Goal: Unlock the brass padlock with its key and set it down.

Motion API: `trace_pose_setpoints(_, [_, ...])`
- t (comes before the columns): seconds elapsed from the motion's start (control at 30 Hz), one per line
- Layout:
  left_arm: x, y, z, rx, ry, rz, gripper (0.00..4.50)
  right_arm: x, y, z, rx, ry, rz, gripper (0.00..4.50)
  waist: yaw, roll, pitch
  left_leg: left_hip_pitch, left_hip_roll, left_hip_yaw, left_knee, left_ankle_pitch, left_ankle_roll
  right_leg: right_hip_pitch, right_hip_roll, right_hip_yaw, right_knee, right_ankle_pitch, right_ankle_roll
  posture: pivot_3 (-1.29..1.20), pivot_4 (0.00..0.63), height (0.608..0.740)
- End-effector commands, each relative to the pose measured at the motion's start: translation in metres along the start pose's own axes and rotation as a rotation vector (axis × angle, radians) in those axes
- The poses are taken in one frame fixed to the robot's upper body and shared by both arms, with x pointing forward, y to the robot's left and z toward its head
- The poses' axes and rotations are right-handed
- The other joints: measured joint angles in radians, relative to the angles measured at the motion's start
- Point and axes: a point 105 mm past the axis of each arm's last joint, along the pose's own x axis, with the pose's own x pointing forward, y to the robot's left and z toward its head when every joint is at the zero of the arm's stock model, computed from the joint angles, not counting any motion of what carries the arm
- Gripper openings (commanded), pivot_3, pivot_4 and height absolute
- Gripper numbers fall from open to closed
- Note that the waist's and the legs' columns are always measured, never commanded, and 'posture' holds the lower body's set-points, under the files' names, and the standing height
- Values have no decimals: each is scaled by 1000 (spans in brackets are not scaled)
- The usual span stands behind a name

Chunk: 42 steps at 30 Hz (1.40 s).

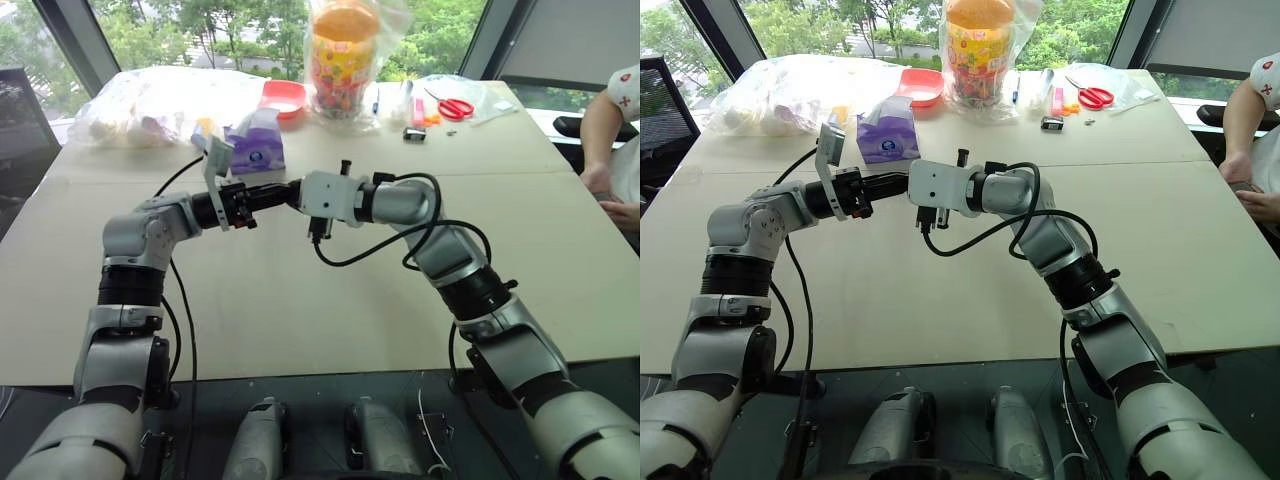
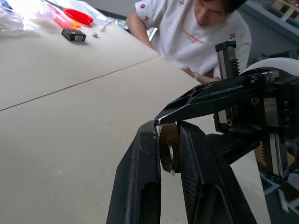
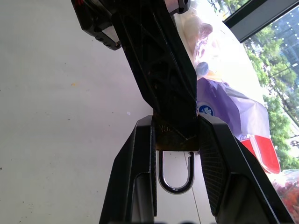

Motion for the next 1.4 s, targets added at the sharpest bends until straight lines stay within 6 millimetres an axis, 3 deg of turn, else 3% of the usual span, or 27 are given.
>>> trace_pose_setpoints(0.03, [-1, -2, 9, 22, -37, -4, 48, -6, -11, 16, -26, -49, -32, 2072, 0, 0, 0, 0, 0, 0, 0, 0, 0, 0, 0, 0, 0, 0, 0, 0, 150, 740])
trace_pose_setpoints(0.1, [-4, -2, 10, -5, -80, -12, 48, -16, -16, 3, -40, 10, -65, 3042, 3, 0, 0, 0, 0, 0, 0, 0, 0, 0, 0, 0, 0, 0, 0, 0, 150, 740])
trace_pose_setpoints(0.17, [-7, -6, 15, -14, -135, -52, 48, -30, -23, -2, 80, 1, -111, 4001, 4, 0, 0, 0, 0, 0, 0, 0, 0, 0, -1, 0, 0, 0, 0, 0, 150, 740])
trace_pose_setpoints(0.37, [-7, -18, 15, -37, -160, -134, 48, -58, -44, 12, 515, -158, -233, 4001, 2, 0, 0, 0, 1, 0, 0, 0, 0, 0, -1, 0, 1, 0, 0, 0, 150, 740])
trace_pose_setpoints(0.7, [0, -31, 23, -8, -157, -194, 48, -55, -37, 11, 524, -120, -226, 4001, 1, 0, 0, 0, 0, 0, 0, 0, 0, 0, -1, 0, 1, 0, 0, 0, 150, 740])
trace_pose_setpoints(1.17, [-9, -46, 19, 9, -125, -254, 48, -51, -32, -8, 553, -63, -214, 4001, 1, 0, 0, 0, 0, 0, 0, 0, 0, 0, 0, 0, 0, 0, 0, 0, 150, 740])
trace_pose_setpoints(1.4, [-7, -46, 24, 23, -137, -254, 48, -51, -15, -6, 585, -70, -101, 4001, 2, 0, 0, 0, 0, 0, 0, 0, 0, 0, 0, 0, 0, 0, 0, 0, 150, 740])
